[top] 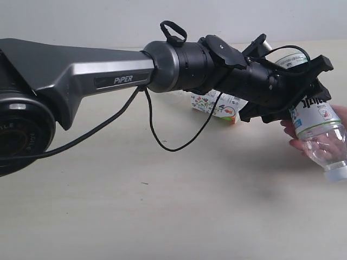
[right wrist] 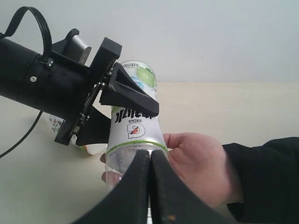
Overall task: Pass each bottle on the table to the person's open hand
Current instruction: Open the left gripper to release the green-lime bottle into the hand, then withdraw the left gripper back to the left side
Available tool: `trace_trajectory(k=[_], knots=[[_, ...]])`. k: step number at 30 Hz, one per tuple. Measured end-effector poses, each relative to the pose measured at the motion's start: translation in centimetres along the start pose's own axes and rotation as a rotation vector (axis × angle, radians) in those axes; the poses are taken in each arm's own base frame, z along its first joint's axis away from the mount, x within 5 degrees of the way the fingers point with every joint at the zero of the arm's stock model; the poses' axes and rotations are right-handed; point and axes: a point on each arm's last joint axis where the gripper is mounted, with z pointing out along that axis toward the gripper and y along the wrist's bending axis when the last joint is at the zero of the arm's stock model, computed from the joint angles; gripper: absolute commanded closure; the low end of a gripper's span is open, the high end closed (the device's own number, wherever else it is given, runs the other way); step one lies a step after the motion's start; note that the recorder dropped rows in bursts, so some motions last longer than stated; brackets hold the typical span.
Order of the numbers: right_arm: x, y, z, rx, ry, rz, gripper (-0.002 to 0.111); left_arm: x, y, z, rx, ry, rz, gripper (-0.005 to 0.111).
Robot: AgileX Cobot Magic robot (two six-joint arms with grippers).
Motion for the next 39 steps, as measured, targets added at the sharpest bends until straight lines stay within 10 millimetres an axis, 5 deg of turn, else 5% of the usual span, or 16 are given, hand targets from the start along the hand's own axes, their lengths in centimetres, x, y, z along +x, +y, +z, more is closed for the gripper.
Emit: trace_trajectory(k=[6, 19, 29, 32, 39], knots=[[0.0, 0.0, 0.0, 0.0, 0.0, 0.0, 0.108, 0.0, 0.0, 0.1, 0.002, 0.001, 0.04, 0.022], [0.0, 0.0, 0.0, 0.0, 0.0, 0.0, 0.108, 0.0, -0.1, 0.0, 0.004, 0.003, 0.148, 0.023], [0.0, 0.0, 0.0, 0.0, 0.0, 0.0, 0.108, -2.8, -0.7, -3.7, 0.032, 0.056, 0.202, 0.024], [0.0, 0.0, 0.0, 0.0, 0.0, 0.0, 0.108, -4.0, -0.3, -5.2, 0.026, 0.081, 0.218, 0.033], [0.0, 0.0, 0.0, 0.0, 0.0, 0.0, 0.108, -6.3, 0.0, -9.1, 0.016, 0.14, 0.253, 0.08]])
